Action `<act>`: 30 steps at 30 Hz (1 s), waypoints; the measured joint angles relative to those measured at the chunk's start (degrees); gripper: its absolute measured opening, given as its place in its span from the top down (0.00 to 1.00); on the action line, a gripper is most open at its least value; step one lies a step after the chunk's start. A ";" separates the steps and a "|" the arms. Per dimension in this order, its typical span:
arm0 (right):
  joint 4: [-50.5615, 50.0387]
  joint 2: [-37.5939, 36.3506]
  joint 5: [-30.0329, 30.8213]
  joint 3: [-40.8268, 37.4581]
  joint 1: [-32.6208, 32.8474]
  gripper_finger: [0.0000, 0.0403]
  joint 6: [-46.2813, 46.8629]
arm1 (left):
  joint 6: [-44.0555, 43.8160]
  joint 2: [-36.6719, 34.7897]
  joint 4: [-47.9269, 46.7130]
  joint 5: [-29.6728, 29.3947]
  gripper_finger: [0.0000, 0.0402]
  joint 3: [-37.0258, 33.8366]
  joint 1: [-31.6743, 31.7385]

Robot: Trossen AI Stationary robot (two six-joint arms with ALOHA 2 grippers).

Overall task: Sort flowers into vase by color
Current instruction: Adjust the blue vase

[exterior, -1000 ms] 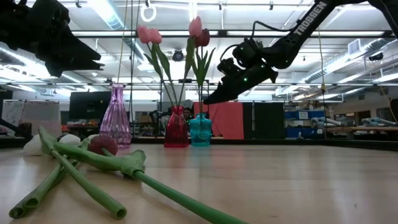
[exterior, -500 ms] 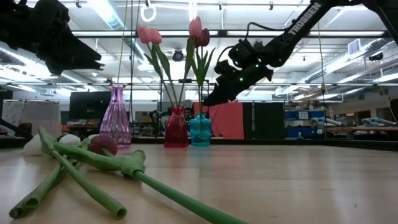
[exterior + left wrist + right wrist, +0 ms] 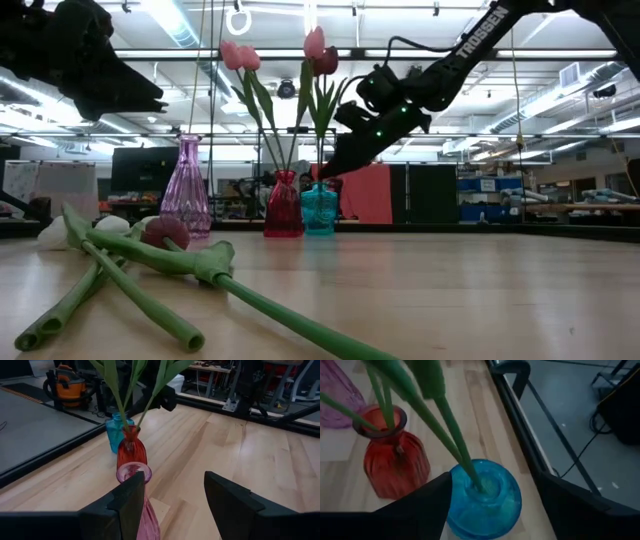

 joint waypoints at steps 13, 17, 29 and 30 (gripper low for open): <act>0.14 6.91 -2.78 5.24 0.64 0.27 -0.82 | -0.06 0.15 1.01 -0.20 0.47 -0.02 0.02; 0.37 7.22 -2.82 5.27 0.34 0.28 -0.35 | -0.04 0.15 0.95 -0.20 0.47 -0.01 0.02; -1.89 6.91 -2.91 5.41 0.14 0.55 -0.83 | -0.39 0.15 0.96 0.00 0.47 -0.02 0.02; -3.30 6.49 -2.88 5.42 0.03 0.57 -0.86 | -0.41 0.15 0.92 0.00 0.47 -0.02 0.02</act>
